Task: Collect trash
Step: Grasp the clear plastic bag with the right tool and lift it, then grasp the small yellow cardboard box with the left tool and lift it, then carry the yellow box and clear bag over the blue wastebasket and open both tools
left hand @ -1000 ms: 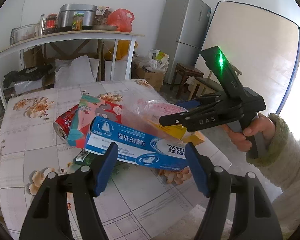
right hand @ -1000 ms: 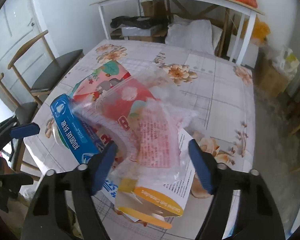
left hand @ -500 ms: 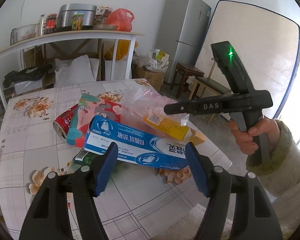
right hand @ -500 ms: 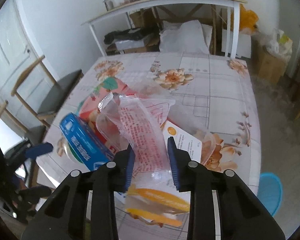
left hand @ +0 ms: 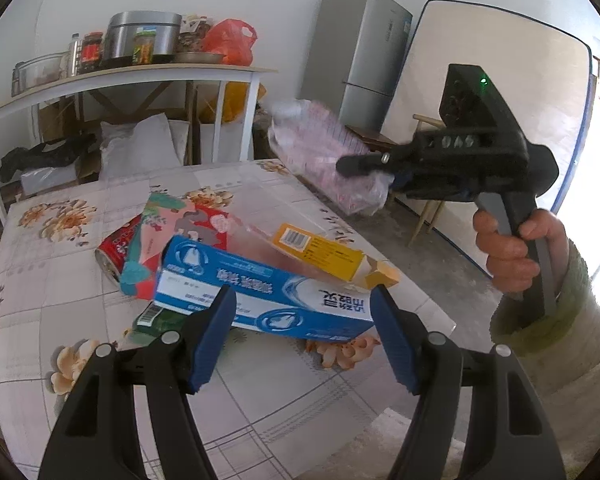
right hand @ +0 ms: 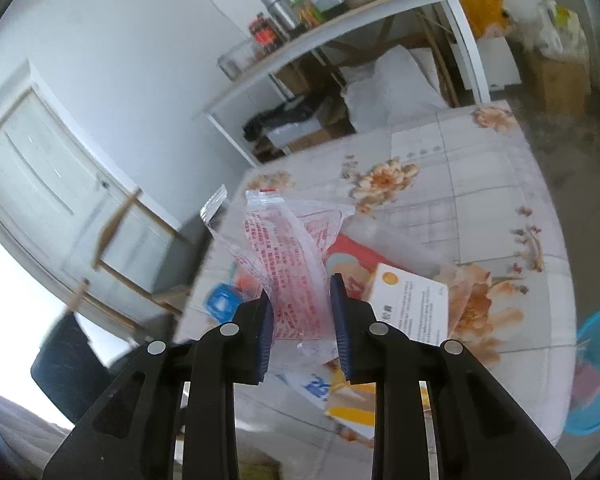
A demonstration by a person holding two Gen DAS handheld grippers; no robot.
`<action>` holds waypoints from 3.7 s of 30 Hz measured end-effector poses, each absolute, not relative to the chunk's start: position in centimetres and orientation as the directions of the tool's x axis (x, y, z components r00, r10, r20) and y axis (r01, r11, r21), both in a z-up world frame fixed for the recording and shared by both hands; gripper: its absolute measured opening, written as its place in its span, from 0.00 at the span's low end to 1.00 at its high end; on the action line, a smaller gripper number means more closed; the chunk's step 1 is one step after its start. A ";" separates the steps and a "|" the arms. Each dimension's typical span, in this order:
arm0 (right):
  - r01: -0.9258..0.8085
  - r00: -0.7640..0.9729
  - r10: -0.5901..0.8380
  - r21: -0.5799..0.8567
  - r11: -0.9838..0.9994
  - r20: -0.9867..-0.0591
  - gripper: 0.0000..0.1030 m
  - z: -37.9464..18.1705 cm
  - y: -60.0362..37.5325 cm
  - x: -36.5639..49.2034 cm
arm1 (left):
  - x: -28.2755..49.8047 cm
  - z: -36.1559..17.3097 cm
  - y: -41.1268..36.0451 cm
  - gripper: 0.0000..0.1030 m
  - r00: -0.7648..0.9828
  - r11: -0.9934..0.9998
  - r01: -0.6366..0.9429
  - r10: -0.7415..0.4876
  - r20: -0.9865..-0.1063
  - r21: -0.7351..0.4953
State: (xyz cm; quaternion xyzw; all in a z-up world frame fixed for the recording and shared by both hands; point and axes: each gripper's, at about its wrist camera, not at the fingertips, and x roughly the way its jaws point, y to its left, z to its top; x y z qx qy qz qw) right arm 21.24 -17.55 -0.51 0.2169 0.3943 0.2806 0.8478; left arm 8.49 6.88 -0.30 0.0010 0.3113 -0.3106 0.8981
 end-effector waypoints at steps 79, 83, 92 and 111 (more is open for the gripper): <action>-0.148 0.724 0.594 0.761 0.631 -0.352 0.24 -0.2 -29.0 14.2 | 6.3 0.9 -8.0 0.00 0.842 0.353 0.508 -0.396 -0.367 0.785; -0.149 0.731 0.588 0.761 0.631 -0.345 0.24 -0.1 -29.2 13.9 | 6.9 2.6 -7.4 0.00 0.851 0.422 0.503 -0.395 -0.346 0.754; -0.146 0.764 0.560 0.759 0.634 -0.320 0.24 0.6 -30.5 12.5 | 8.5 7.4 -6.3 0.00 0.803 0.585 0.595 -0.463 -0.376 0.551; 0.098 0.867 0.337 0.788 0.608 -0.368 0.24 -3.0 -39.9 5.3 | 10.7 9.7 -17.7 0.00 0.471 0.504 0.858 -0.696 -0.541 0.099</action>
